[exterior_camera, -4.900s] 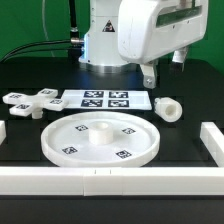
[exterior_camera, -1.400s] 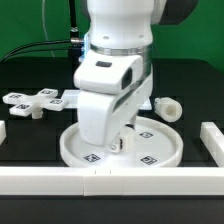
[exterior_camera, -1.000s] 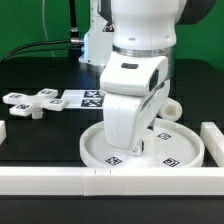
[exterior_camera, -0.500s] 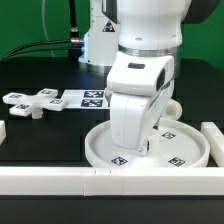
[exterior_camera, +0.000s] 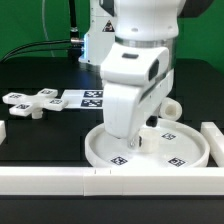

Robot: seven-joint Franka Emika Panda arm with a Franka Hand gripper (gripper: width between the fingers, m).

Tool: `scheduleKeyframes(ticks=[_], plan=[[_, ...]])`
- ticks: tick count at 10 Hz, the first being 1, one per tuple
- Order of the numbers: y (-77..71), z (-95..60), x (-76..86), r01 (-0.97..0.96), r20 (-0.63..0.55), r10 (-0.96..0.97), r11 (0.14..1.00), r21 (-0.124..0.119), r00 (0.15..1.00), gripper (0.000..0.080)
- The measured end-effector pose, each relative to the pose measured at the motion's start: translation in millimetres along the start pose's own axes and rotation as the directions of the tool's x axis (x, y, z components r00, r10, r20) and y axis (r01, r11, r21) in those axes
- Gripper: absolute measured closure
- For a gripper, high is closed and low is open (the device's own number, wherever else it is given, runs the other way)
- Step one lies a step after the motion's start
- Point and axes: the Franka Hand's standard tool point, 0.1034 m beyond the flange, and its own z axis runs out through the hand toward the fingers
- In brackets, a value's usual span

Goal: Assemble round table

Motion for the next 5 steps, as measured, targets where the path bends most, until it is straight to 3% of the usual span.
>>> scheduleKeyframes(ticks=[2,5], plan=[[-23.4,-17.8,-4.1,-0.214,0.002,0.214,0.977,-0.011,0.977,0.0151],[-55.0,-23.6,19.5,-0.439,0.005,0.439,0.898,-0.014,0.898,0.0151]])
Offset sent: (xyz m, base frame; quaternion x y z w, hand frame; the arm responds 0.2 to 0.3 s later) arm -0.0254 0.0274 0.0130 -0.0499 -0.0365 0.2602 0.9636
